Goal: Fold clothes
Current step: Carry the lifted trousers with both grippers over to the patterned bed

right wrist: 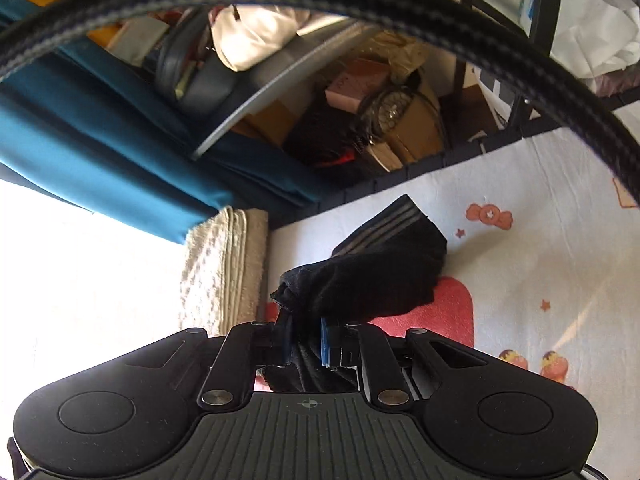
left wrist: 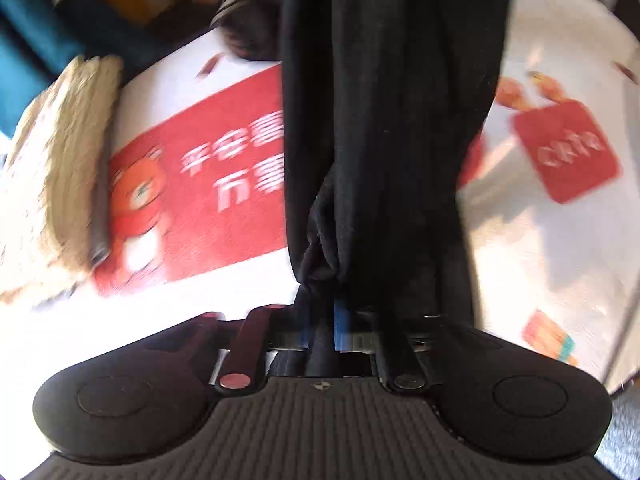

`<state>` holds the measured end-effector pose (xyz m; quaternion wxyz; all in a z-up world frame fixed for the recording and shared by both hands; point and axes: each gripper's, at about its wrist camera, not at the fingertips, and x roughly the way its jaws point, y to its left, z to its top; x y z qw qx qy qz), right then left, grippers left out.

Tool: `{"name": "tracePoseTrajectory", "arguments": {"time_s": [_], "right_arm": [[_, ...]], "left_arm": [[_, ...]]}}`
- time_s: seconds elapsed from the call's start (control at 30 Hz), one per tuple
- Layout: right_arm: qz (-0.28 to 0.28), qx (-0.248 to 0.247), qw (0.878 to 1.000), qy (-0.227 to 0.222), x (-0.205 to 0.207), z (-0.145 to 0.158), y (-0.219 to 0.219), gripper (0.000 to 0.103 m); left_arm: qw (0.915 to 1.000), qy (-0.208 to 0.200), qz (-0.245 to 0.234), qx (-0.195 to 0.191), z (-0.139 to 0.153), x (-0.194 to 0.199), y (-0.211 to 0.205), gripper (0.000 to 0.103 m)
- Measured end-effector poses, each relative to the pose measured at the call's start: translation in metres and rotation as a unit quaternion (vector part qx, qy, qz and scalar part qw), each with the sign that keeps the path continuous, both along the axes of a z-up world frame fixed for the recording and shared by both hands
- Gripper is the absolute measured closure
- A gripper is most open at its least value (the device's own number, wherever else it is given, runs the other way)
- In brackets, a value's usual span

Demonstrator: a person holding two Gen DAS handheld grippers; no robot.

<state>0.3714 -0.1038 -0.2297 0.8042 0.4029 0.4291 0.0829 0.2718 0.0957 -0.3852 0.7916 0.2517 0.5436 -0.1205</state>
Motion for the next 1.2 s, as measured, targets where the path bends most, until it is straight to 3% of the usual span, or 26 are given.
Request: {"name": "tracePoseTrajectory", "arguments": {"time_s": [0.17, 0.33, 0.47, 0.6, 0.73, 0.87, 0.93, 1.1, 1.17, 1.2], "right_arm": [[-0.007, -0.019, 1.0, -0.004, -0.007, 0.014, -0.01, 0.092], [-0.026, -0.025, 0.999, 0.009, -0.015, 0.026, -0.021, 0.092], [-0.024, -0.027, 0.999, 0.006, -0.027, 0.05, -0.025, 0.092], [-0.025, -0.019, 0.999, -0.031, -0.046, 0.087, -0.031, 0.092], [-0.05, -0.012, 0.995, -0.088, -0.072, 0.134, -0.04, 0.092], [-0.089, -0.023, 0.986, -0.138, -0.104, 0.179, -0.051, 0.092], [-0.107, -0.035, 0.981, -0.159, -0.123, 0.199, -0.056, 0.092], [-0.163, -0.071, 0.969, -0.172, -0.18, 0.232, -0.062, 0.092], [-0.189, -0.087, 0.963, -0.17, -0.204, 0.237, -0.063, 0.092], [-0.199, -0.092, 0.961, -0.168, -0.216, 0.237, -0.063, 0.092]], "left_arm": [[0.9905, -0.03, 0.117, -0.065, 0.055, 0.014, 0.03, 0.094], [0.9729, -0.105, 0.16, -0.13, 0.146, 0.014, 0.055, 0.094], [0.9518, -0.2, 0.129, -0.193, 0.239, 0.007, 0.062, 0.094], [0.9215, -0.287, 0.08, -0.249, 0.323, -0.007, 0.061, 0.094], [0.8921, -0.343, 0.019, -0.294, 0.379, -0.024, 0.054, 0.094], [0.8655, -0.355, -0.022, -0.353, 0.404, -0.036, 0.05, 0.094], [0.8577, -0.345, -0.04, -0.379, 0.408, -0.041, 0.045, 0.094], [0.8455, -0.306, -0.086, -0.429, 0.395, -0.053, 0.027, 0.094], [0.8463, -0.293, -0.103, -0.433, 0.387, -0.06, 0.016, 0.094], [0.8511, -0.28, -0.111, -0.43, 0.381, -0.065, 0.008, 0.094]]}}
